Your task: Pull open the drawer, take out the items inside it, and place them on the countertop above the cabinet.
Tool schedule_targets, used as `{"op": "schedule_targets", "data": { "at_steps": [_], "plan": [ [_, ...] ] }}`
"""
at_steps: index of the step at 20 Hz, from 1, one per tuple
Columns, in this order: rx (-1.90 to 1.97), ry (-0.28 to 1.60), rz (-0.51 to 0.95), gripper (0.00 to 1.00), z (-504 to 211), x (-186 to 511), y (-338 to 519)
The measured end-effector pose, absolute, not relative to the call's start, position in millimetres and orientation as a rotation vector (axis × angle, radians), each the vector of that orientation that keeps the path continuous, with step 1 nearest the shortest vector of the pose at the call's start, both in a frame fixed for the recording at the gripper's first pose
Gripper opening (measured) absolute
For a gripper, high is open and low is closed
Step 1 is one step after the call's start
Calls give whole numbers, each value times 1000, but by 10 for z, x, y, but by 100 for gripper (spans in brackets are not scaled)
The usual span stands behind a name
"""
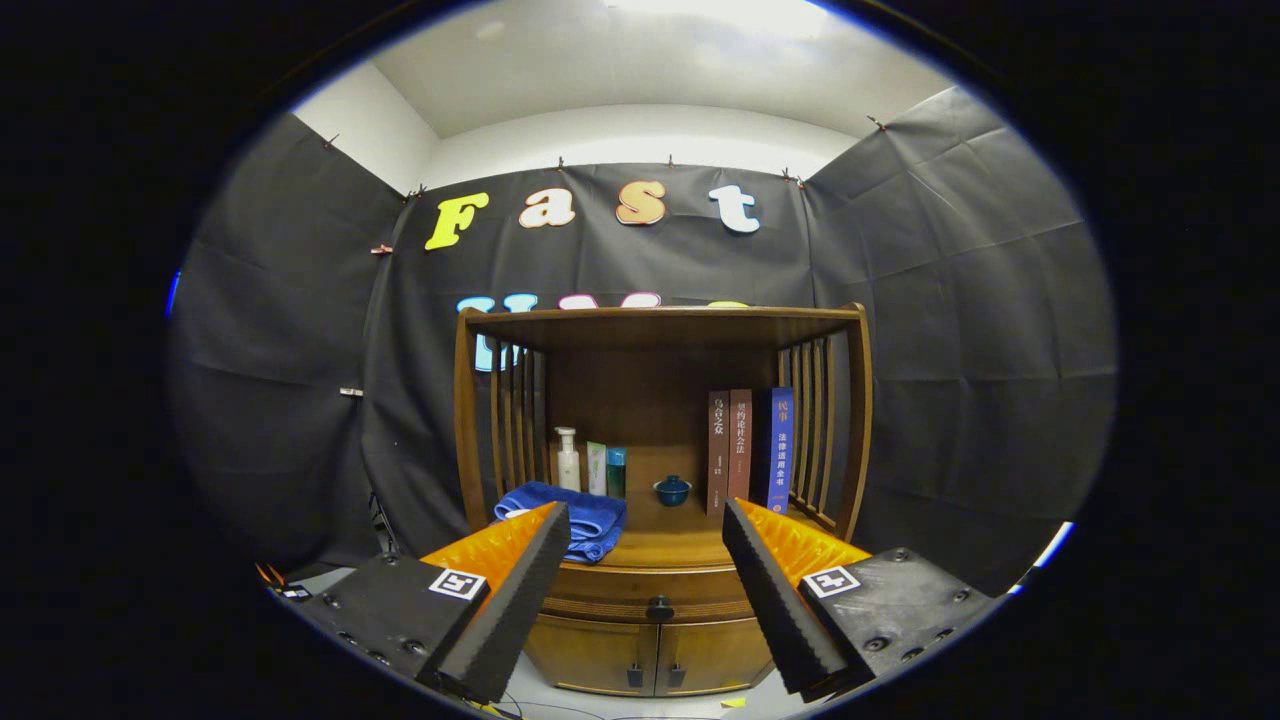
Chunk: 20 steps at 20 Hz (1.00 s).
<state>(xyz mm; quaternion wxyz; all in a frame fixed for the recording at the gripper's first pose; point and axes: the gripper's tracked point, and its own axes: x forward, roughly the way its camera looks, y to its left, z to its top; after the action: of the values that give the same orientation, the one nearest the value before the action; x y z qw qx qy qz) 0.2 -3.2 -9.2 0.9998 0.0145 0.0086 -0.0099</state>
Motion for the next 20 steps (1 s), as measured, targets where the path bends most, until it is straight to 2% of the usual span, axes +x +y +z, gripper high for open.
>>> {"op": "schedule_targets", "data": {
  "at_steps": [11,20],
  "plan": [
    [48,88,-15,99,-681,275,-54],
    [84,217,0,100,-1757,965,15]
  ]
}}
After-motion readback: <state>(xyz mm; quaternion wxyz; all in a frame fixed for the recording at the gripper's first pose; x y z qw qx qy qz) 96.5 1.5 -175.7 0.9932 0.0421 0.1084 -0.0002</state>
